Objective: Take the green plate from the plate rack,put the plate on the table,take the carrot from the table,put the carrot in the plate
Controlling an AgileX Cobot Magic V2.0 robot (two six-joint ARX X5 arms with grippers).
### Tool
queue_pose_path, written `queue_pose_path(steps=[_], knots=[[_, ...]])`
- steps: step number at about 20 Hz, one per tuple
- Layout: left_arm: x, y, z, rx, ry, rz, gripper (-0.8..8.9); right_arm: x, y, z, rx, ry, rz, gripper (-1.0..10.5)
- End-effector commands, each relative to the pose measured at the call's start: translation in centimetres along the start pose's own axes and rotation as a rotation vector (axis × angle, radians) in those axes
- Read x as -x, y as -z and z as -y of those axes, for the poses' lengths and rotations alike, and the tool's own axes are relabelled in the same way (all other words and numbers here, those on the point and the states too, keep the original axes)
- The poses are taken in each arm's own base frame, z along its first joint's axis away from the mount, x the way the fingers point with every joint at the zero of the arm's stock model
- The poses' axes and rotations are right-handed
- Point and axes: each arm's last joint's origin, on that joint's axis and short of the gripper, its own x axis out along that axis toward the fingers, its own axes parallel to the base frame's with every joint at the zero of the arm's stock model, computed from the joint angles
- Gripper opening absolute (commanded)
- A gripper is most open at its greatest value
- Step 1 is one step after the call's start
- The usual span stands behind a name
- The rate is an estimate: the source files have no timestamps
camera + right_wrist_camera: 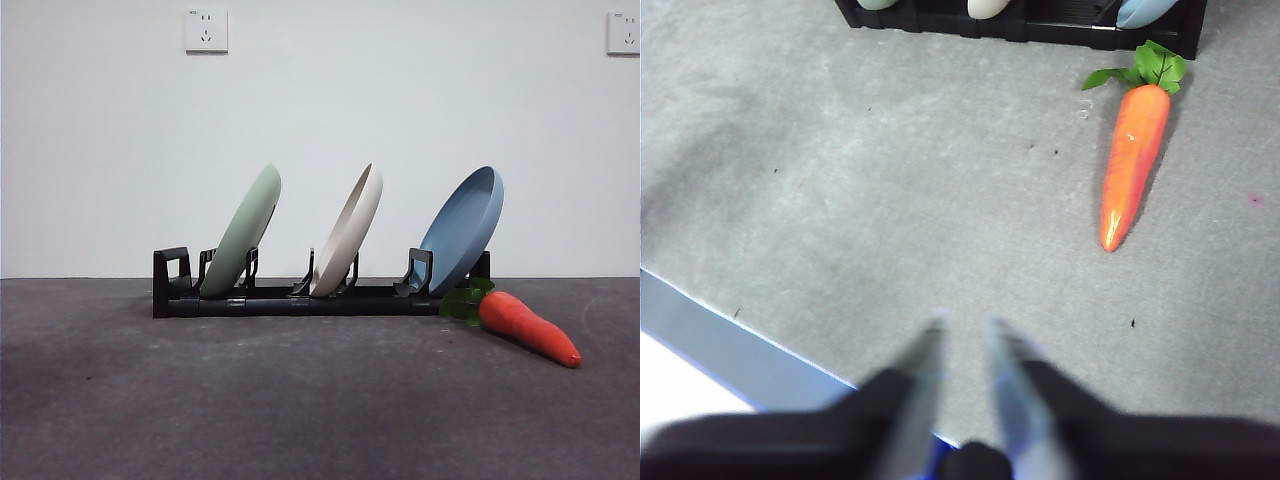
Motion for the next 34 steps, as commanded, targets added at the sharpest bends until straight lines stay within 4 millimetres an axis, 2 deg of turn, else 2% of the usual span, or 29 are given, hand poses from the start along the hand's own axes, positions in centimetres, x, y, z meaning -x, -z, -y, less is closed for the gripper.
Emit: queue_pose_path(steps=[1, 7, 9, 12, 20, 26, 31, 34], knots=[[0.1, -0.1, 0.0, 0.010, -0.027, 0.009, 6.56, 0.1, -0.1, 0.0, 0.014, 0.000, 0.006, 6.7], [-0.2, -0.7, -0.2, -0.010, -0.026, 0.044, 6.57, 0.1, -0.1, 0.0, 0.014, 0.000, 0.006, 6.9], [-0.9, -1.3, -0.6, -0.013, -0.026, 0.048, 6.57, 0.1, -0.1, 0.0, 0.014, 0.000, 0.006, 6.9], [-3.0, -2.5, -1.7, -0.012, -0.017, 0.040, 6.57, 0.0, -0.1, 0.0, 0.013, 0.000, 0.004, 6.9], [-12.9, -8.3, -4.0, -0.070, 0.032, 0.006, 6.56, -0.9, -0.5, 0.5, -0.012, -0.004, -0.041, 6.9], [-21.7, -12.7, -5.6, -0.115, -0.020, -0.024, 6.56, -1.7, -0.8, 0.9, -0.035, -0.008, -0.077, 6.8], [-27.5, -13.9, -6.6, -0.126, -0.063, -0.039, 6.56, -2.0, -0.9, 1.0, -0.043, -0.009, -0.092, 6.8], [-30.1, -13.2, -7.2, -0.134, -0.094, -0.035, 6.56, -2.1, -0.9, 1.1, -0.046, -0.007, -0.097, 6.8]])
